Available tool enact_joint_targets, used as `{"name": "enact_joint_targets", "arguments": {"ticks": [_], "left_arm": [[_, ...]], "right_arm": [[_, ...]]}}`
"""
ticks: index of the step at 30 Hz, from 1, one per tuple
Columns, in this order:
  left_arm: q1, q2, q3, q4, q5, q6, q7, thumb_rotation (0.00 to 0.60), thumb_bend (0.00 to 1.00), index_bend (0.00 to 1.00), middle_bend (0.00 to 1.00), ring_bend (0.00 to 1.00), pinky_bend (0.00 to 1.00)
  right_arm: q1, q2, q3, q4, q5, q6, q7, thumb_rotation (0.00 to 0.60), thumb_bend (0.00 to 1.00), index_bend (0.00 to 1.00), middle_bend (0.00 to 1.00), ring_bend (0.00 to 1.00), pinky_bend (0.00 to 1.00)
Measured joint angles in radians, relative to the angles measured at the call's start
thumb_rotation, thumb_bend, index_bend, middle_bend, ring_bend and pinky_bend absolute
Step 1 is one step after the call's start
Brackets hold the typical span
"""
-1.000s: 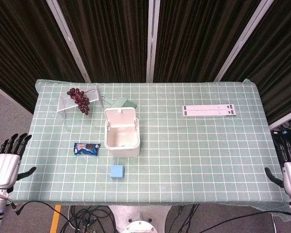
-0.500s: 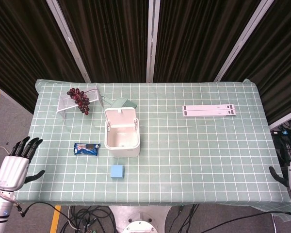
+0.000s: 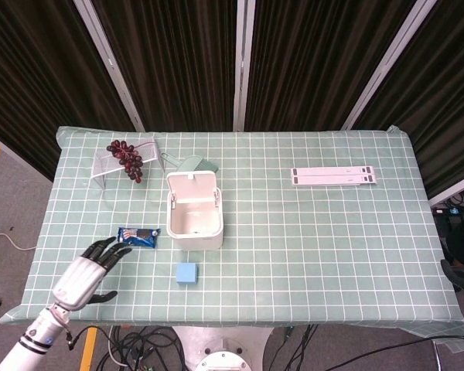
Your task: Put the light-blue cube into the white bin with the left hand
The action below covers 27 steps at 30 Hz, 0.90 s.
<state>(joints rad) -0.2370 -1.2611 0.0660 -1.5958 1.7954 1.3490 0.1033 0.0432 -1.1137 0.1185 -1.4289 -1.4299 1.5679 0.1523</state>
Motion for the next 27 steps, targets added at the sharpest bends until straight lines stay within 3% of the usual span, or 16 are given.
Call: {"name": "enact_joint_targets", "arguments": {"ticks": [13, 23, 27], "left_arm": [[-0.165, -0.142, -0.01, -0.011, -0.003, -0.238, 0.043, 0.6, 0.02, 0.16, 0.15, 0.07, 0.18], [-0.245, -0.246, -0.039, 0.051, -0.038, -0.301, 0.047, 0.6, 0.04, 0.17, 0.15, 0.09, 0.19], [-0.258, -0.267, -0.04, 0.078, -0.06, -0.31, 0.048, 0.6, 0.07, 0.17, 0.16, 0.14, 0.23]], "right_arm": [[0.0, -0.001, 0.006, 0.008, 0.007, -0.023, 0.009, 0.6, 0.16, 0.0, 0.0, 0.0, 0.0], [-0.003, -0.006, 0.009, 0.023, 0.013, -0.033, 0.02, 0.6, 0.17, 0.0, 0.0, 0.0, 0.0], [-0.004, -0.008, 0.008, 0.03, 0.014, -0.038, 0.025, 0.6, 0.18, 0.0, 0.0, 0.0, 0.0]]}}
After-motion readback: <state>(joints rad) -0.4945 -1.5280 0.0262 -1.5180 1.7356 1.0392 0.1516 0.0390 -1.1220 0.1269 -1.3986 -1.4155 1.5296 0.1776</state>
